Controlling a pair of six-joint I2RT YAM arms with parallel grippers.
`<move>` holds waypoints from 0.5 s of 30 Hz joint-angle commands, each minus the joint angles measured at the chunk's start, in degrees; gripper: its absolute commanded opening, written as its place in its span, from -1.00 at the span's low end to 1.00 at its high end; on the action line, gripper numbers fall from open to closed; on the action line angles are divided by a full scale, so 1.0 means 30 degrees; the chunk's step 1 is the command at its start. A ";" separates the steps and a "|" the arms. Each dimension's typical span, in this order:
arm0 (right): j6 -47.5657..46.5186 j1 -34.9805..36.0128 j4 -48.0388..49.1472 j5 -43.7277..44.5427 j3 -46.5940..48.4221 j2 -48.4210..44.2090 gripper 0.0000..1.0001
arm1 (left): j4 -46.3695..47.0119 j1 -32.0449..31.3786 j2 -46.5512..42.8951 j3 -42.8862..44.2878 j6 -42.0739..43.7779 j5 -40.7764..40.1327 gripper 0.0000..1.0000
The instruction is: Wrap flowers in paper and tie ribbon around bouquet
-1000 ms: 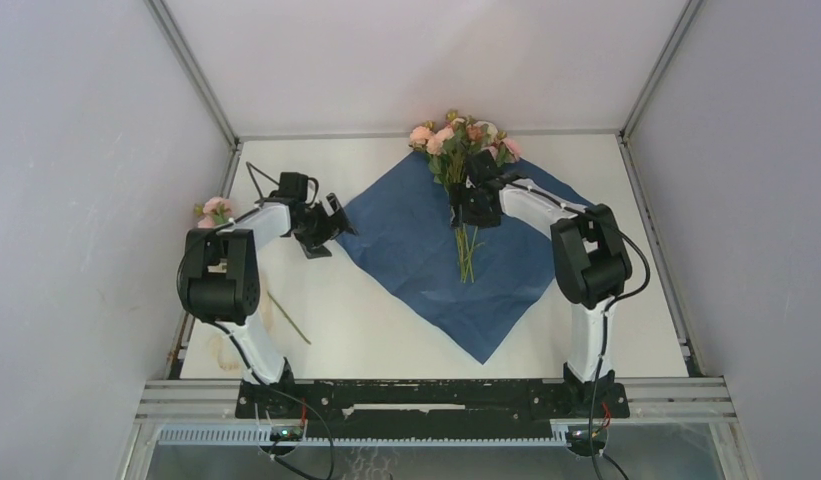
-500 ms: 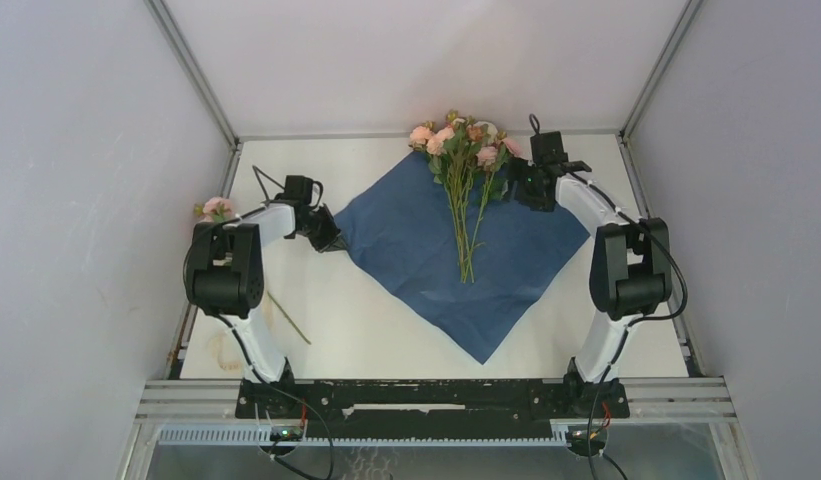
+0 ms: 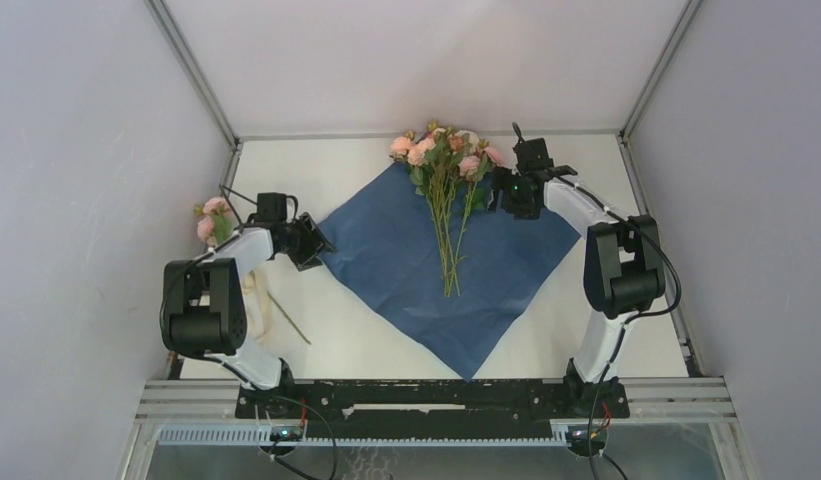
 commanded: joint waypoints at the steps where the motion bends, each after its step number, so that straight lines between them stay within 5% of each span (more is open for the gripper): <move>1: -0.0078 0.0196 0.0554 -0.0665 0.0029 -0.1142 0.67 | -0.0526 0.0020 -0.0429 0.1899 0.0705 -0.0009 0.31; 5: -0.0515 0.0287 0.0100 -0.0288 0.0024 -0.1830 0.67 | -0.1875 0.1170 -0.1596 0.4212 0.1291 -0.3279 0.35; 10: -0.0673 0.0328 -0.0166 -0.0230 0.0026 -0.2248 0.67 | -0.3896 0.4991 -0.0157 0.6863 0.2160 -0.8891 0.62; 15: -0.0812 0.0700 -0.0190 -0.0030 0.0031 -0.2412 0.67 | -0.3797 0.7985 0.2851 0.7982 0.3442 -1.0382 0.77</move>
